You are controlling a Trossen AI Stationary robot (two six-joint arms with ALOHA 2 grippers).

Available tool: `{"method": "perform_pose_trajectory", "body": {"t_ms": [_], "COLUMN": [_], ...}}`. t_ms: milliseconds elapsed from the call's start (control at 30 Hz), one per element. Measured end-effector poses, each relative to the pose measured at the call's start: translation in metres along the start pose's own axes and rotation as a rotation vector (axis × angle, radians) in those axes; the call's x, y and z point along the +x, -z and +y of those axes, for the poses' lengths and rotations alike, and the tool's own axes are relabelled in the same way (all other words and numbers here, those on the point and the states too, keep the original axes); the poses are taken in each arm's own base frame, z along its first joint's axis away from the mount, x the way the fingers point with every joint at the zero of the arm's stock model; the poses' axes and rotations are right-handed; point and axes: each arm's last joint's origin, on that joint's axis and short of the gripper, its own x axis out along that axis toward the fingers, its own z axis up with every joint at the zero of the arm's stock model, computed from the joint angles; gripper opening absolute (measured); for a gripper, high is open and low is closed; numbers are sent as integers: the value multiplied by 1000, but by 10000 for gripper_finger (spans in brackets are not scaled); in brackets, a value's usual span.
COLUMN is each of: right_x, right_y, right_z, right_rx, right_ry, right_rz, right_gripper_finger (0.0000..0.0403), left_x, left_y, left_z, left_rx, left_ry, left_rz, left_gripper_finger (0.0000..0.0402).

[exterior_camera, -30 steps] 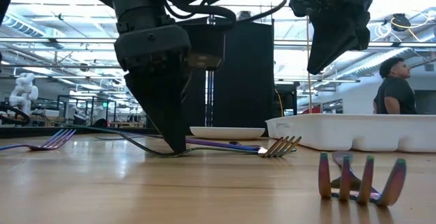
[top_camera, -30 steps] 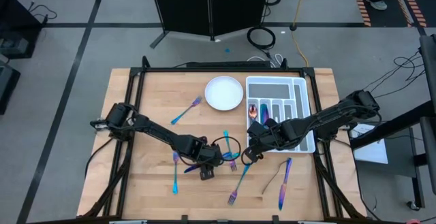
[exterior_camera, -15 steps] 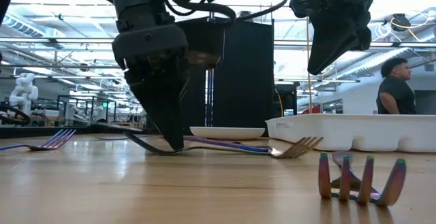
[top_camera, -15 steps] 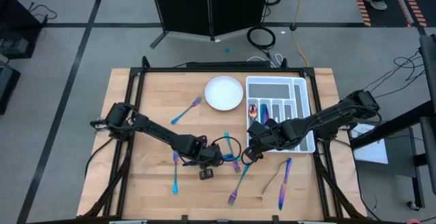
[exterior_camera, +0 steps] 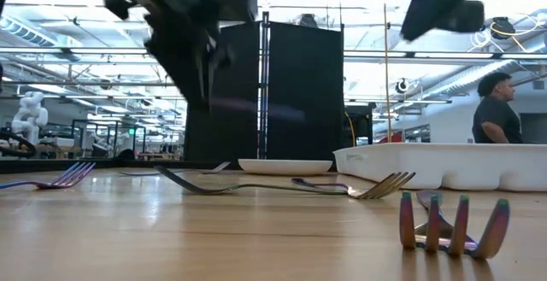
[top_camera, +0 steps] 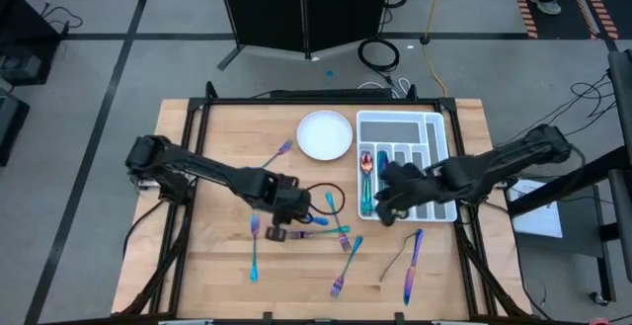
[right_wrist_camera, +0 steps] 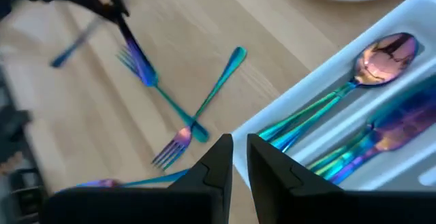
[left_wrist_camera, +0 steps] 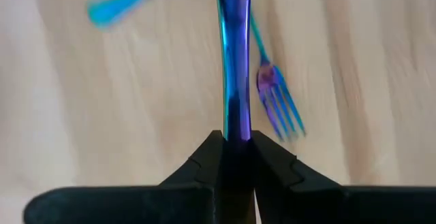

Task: Sort silverware
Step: Put the purple table knife into the white silverware tray

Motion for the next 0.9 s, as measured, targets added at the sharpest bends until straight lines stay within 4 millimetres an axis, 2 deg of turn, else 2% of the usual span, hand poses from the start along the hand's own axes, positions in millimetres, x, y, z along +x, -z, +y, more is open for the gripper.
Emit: {"method": "perform_pose_trajectory", "body": {"t_ms": [167,300,500,600,800,900], "right_x": [-39,-65,-88,-93,-95,-95], "right_y": [-2,-1,-1,-1,0,-1], "right_z": [-16,-30,-45,-49,-53,-53], "right_rx": [80,144,196,202,206,209], "right_ry": [-95,-158,-226,-239,-228,-220], "right_rz": [-51,-80,-115,-125,-130,-143], "right_gripper_finger": [38,38,38,38,38,38], "left_x": [-24,-33,-25,-12,31,57], "left_y": [-12,-43,-91,-111,-141,-150], "left_z": [20,35,56,67,89,103], "left_rx": [410,726,1093,1197,1451,1546], "left_ry": [-60,-191,-426,-515,-636,-708], "left_rz": [-145,-318,-458,-481,-449,-391], "left_gripper_finger": [54,55,55,56,56,56]}}
